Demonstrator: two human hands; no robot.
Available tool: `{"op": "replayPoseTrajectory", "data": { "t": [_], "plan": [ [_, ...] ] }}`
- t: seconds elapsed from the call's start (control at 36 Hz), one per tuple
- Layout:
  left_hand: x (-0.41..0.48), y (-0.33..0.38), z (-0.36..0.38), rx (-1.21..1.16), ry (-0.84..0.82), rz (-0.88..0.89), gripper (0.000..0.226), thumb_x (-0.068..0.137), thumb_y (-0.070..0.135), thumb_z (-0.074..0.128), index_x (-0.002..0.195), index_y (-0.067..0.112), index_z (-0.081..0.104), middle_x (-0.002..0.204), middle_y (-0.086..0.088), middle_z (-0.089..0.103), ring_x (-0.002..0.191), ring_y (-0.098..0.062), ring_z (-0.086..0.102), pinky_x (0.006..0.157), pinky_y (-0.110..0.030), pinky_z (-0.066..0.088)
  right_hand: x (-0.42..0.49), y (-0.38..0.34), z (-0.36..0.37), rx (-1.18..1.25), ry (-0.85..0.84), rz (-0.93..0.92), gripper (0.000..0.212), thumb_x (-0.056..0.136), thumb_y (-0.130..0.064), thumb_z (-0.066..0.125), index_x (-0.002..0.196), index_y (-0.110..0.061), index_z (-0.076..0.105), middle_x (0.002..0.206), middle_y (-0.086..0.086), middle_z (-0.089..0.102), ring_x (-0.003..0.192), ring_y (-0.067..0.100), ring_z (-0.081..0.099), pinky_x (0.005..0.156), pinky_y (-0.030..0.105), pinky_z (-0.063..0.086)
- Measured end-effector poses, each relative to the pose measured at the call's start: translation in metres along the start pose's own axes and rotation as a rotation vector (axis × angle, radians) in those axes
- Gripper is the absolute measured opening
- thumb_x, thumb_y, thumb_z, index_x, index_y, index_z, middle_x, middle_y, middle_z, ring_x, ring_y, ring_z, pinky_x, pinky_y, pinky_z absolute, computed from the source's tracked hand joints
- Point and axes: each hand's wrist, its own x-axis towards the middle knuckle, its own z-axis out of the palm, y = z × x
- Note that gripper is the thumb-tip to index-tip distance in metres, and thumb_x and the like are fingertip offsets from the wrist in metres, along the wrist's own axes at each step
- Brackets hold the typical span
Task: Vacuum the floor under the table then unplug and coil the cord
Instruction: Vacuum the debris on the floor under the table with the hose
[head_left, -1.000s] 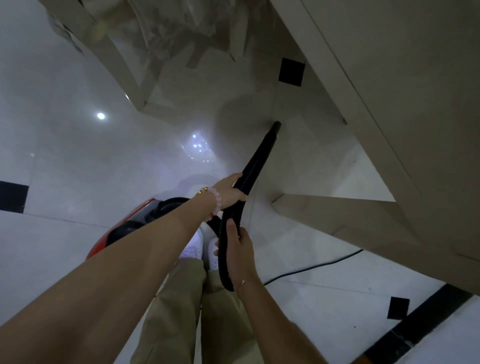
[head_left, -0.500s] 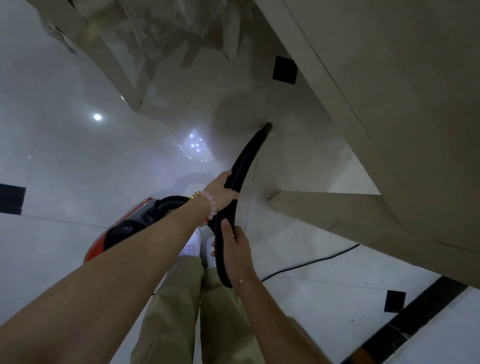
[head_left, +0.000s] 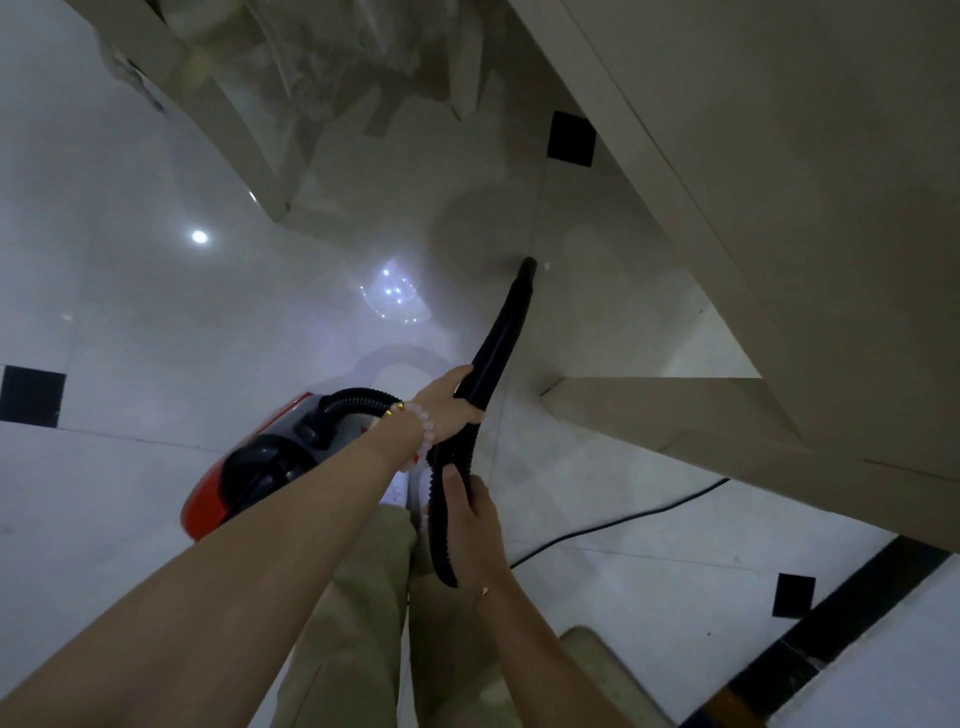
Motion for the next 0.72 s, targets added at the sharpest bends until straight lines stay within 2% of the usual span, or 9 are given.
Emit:
{"op": "replayPoseTrajectory", "data": {
  "t": [0.08,0.22,0.36,0.47,0.53,0.64,0.72],
  "plan": [
    [0.002,0.003,-0.001,0.025,-0.002,0.007,0.067,0.090,0.006,0.056,0.148,0.021,0.026,0.136,-0.018,0.049,0.121,-0.030,0.050,0.094,-0.027,0.040,0.002,-0.001,0.002,-0.006,0.021,0.015,0.028,0.098,-0.044,0.042,0.108,-0.023,0.059,0.100,0.000,0.065,0.100,0.018,0.061,0.095,0.037,0.049],
    [0.005,0.007,-0.002,0.022,0.014,0.027,0.067,0.090,0.005,0.056,0.148,0.021,0.026,0.136,-0.016,0.049,0.122,-0.029,0.049,0.092,-0.024,0.038,0.003,-0.006,0.001,-0.021,0.033,-0.009,0.043,0.097,-0.046,0.042,0.122,-0.015,0.058,0.116,0.008,0.065,0.108,0.022,0.060,0.100,0.042,0.048],
    [0.004,0.005,-0.004,0.010,0.012,0.025,0.067,0.090,0.004,0.055,0.147,0.023,0.026,0.134,-0.015,0.050,0.120,-0.029,0.050,0.090,-0.025,0.040,0.004,-0.005,-0.002,-0.027,0.017,-0.026,0.043,0.098,-0.042,0.041,0.124,-0.012,0.057,0.117,0.011,0.064,0.108,0.022,0.060,0.098,0.037,0.048],
    [0.007,0.003,-0.006,0.033,-0.010,0.007,0.067,0.090,0.005,0.055,0.148,0.021,0.025,0.136,-0.017,0.048,0.122,-0.030,0.049,0.096,-0.028,0.040,0.005,-0.003,0.000,-0.026,0.016,-0.002,0.043,0.098,-0.045,0.041,0.125,-0.015,0.057,0.118,0.005,0.065,0.109,0.019,0.060,0.101,0.037,0.047],
    [0.012,0.003,-0.007,0.035,-0.020,-0.001,0.068,0.090,0.007,0.056,0.149,0.022,0.024,0.137,-0.016,0.048,0.122,-0.030,0.049,0.100,-0.031,0.041,0.009,-0.003,0.001,-0.012,0.021,0.014,0.043,0.098,-0.046,0.040,0.122,-0.016,0.058,0.115,0.004,0.066,0.107,0.018,0.061,0.099,0.037,0.048],
    [0.032,0.005,-0.007,0.038,-0.017,0.030,0.069,0.091,0.009,0.055,0.150,0.021,0.021,0.141,-0.015,0.045,0.125,-0.029,0.047,0.098,-0.028,0.040,0.029,-0.004,-0.002,-0.003,0.069,-0.001,0.044,0.097,-0.050,0.040,0.107,-0.013,0.061,0.100,0.007,0.067,0.096,0.024,0.063,0.091,0.040,0.052],
    [0.055,0.005,-0.007,0.035,-0.005,0.059,0.071,0.091,0.013,0.056,0.151,0.021,0.018,0.145,-0.015,0.041,0.128,-0.029,0.045,0.102,-0.029,0.038,0.049,-0.007,-0.006,0.025,0.104,-0.024,0.046,0.096,-0.051,0.041,0.094,-0.010,0.061,0.087,0.008,0.065,0.079,0.020,0.061,0.075,0.033,0.051]
  ]
}}
